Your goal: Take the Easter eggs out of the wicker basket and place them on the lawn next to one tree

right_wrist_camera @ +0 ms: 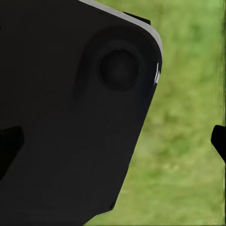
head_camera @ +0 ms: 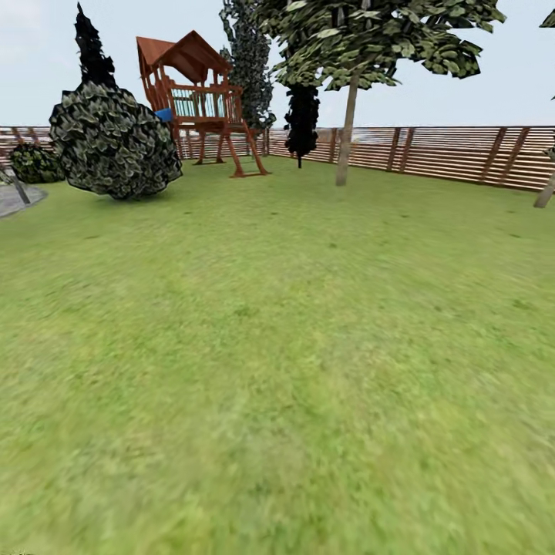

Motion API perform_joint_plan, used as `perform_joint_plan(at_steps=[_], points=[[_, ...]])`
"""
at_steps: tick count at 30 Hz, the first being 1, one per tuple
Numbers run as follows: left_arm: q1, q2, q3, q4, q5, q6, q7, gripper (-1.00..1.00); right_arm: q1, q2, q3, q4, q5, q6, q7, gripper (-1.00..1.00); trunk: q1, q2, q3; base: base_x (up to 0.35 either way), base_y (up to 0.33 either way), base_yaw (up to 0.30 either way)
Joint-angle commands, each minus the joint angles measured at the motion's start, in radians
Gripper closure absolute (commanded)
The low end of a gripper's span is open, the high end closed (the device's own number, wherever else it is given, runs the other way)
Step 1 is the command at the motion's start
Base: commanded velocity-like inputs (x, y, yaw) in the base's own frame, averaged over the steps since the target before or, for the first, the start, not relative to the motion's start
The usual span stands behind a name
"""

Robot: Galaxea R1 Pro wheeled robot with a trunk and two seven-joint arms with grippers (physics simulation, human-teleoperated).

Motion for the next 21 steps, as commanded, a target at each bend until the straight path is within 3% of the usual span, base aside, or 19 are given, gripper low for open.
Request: perform_joint_plan(at_steps=[1,7,21], points=[[0.000,0.000,0.005,0.000,0.007,-0.002,0.000,-1.00,0.000,0.000,0.004,0.000,0.003,-0.003,0.000,-1.00,0.001,0.000,-0.001,0.339,0.000,0.300],[-0.001,0.000,0.005,0.000,0.007,-0.002,0.000,-1.00,0.000,0.000,0.002,-0.002,0.021,-0.007,-0.005,-1.00,0.001,0.000,-0.001,0.339,0.000,0.246],[-0.001,-0.001,0.005,0.000,0.007,-0.002,0.000,-1.00,0.000,-0.003,0.002,-0.006,0.017,-0.007,-0.007,-1.00,0.001,0.000,-0.001,0.339,0.000,0.009]])
